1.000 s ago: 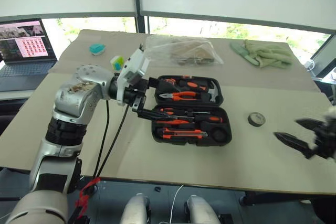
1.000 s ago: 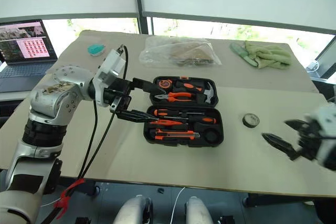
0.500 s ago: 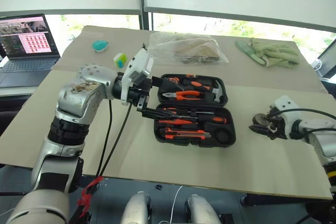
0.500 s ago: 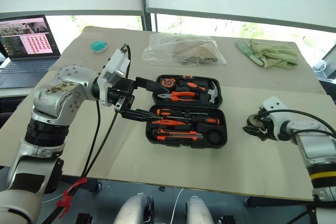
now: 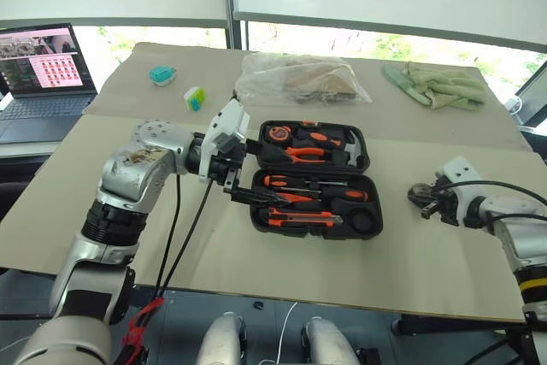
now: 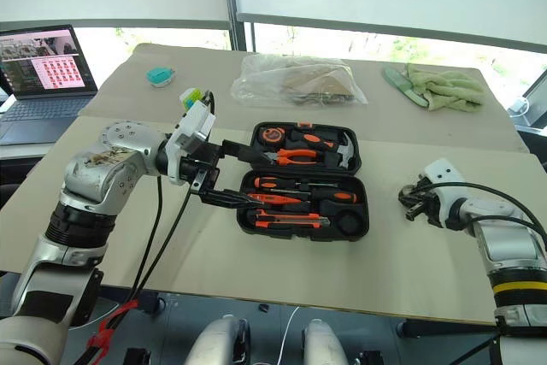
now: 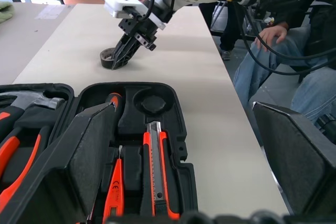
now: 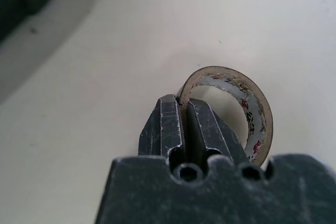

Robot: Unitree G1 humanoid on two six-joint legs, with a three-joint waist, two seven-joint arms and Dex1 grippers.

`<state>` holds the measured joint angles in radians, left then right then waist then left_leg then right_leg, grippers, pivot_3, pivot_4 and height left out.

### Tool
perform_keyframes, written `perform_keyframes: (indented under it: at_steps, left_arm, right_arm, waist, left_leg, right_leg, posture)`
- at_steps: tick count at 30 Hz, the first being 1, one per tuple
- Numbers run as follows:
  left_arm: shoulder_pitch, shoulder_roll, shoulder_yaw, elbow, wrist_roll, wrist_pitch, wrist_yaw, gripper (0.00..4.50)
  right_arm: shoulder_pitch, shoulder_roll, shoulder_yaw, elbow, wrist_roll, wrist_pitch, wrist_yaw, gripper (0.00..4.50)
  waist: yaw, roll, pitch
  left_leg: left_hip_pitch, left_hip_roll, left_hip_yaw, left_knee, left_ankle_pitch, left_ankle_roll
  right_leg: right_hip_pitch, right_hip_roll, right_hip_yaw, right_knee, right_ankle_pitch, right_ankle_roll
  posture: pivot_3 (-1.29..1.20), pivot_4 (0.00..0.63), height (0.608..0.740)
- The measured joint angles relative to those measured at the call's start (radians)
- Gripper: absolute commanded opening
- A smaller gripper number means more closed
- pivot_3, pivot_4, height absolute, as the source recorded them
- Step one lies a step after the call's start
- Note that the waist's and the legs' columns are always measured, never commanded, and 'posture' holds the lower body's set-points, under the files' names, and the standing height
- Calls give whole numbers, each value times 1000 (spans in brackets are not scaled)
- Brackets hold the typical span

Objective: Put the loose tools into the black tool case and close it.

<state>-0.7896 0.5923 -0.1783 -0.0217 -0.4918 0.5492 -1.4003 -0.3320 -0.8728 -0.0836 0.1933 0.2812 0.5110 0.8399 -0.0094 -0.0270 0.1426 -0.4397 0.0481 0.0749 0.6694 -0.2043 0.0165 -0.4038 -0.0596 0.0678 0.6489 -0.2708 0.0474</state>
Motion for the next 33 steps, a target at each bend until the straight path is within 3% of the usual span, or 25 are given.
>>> perform_keyframes:
  at_steps: [3, 7, 13, 31, 33]
  left_arm:
    - [20, -1, -10, -3, 10, -15, -2, 4500]
    - [60, -1, -30, -5, 27, -45, -7, 4500]
    - [92, -14, -87, 1, 90, -132, -18, 4500]
    - [79, -41, -86, 43, 115, -166, -24, 4500]
    - [70, -51, -86, 54, 115, -171, -22, 4500]
  right_arm:
    - [57, -7, -21, -309, 130, 61, 92, 62]
    - [83, -18, 66, -536, 156, 108, 120, 62]
    - [64, -21, 230, -559, 49, 142, 92, 62]
    - [129, -117, 208, -661, 6, 220, 93, 62]
    - [128, -117, 211, -662, -4, 218, 90, 805]
  waist:
    - [-8, 1, 0]
    - [-4, 1, 0]
    - [10, 0, 0]
    - [19, 0, 0]
    - [19, 0, 0]
  left_leg:
    - [1, 2, -4, -1, 0, 0]
    - [0, 1, -6, 0, 0, 0]
    - [-1, 0, -1, 3, 0, 0]
    - [-1, 0, -1, 3, 0, 0]
    - [-1, 0, -1, 4, 0, 0]
  right_leg:
    - [0, 2, 0, 0, 0, 0]
    - [0, 1, 0, 1, 0, 0]
    - [0, 1, 0, 0, 0, 0]
    - [0, 1, 0, 0, 0, 0]
    - [0, 1, 0, 0, 0, 0]
  posture:
    - [0, 150, 740]
    - [0, 150, 740]
    - [0, 150, 740]
    - [0, 150, 740]
    - [0, 150, 740]
